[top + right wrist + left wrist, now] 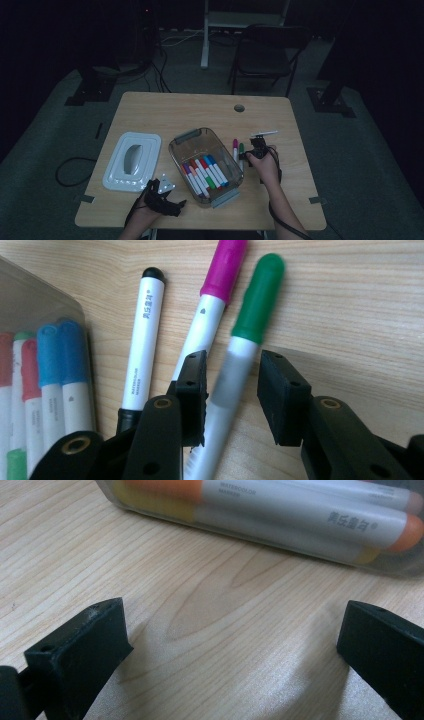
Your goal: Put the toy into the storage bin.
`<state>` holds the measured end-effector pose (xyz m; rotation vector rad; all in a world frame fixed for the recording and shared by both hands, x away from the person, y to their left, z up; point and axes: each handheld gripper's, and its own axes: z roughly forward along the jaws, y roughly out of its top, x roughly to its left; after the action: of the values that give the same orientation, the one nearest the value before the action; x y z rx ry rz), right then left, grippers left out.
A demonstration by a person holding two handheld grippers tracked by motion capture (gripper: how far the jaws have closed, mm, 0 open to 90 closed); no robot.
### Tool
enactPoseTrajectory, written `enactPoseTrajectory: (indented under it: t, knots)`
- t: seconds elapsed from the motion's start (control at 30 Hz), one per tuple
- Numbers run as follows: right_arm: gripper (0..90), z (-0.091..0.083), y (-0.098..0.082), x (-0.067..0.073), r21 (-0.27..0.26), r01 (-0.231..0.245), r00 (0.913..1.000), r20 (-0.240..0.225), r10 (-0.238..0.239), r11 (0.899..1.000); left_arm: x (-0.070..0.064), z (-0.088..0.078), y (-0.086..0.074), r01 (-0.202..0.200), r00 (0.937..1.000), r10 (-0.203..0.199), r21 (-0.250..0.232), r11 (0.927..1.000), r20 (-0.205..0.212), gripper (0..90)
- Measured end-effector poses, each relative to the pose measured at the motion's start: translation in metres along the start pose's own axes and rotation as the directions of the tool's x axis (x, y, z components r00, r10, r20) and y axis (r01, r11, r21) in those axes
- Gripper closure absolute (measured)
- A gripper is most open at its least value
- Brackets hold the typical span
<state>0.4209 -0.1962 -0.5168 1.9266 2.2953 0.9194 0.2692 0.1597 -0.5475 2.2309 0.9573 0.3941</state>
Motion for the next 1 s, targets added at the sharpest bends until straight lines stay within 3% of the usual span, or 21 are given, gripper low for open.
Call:
enactPoseTrajectory:
  t: [0.23,0.3,0.4,0.63,0.83,0.9,1.0]
  knots:
    - [76.3,0.003,0.001,-0.001,0.012,-0.02,0.9991,0.039,0.02,1.0,0.0,0.0,0.0,0.0,1.0,0.0,0.0,1.0,0.0,0.6]
    - [76.6,0.0,0.0,-0.004,-0.002,-0.055,0.9972,0.051,0.055,0.999,0.0,0.0,0.0,0.0,1.0,0.0,0.0,1.0,0.0,0.6]
    - [76.7,-0.004,-0.001,-0.007,-0.01,-0.063,0.9968,0.047,0.064,0.998,0.0,0.0,0.0,0.0,1.0,0.0,0.0,1.0,0.0,0.6]
    - [76.7,-0.026,-0.002,-0.012,-0.045,-0.085,0.9963,0.004,0.085,0.995,0.0,0.0,0.0,0.0,1.0,0.0,0.0,1.0,0.0,0.6]
    - [76.7,-0.053,0.0,-0.003,-0.09,-0.071,0.9966,-0.048,0.067,0.993,0.0,0.0,0.0,0.0,1.0,0.0,0.0,1.0,0.0,0.6]
    - [76.7,-0.073,0.004,0.01,-0.126,-0.044,0.9961,-0.081,0.034,0.991,0.0,0.0,0.0,0.0,1.0,0.0,0.0,1.0,0.0,0.6]
    - [76.7,-0.078,0.004,0.014,-0.135,-0.033,0.9958,-0.09,0.021,0.99,0.0,0.0,0.0,0.0,1.0,0.0,0.0,1.0,0.0,0.6]
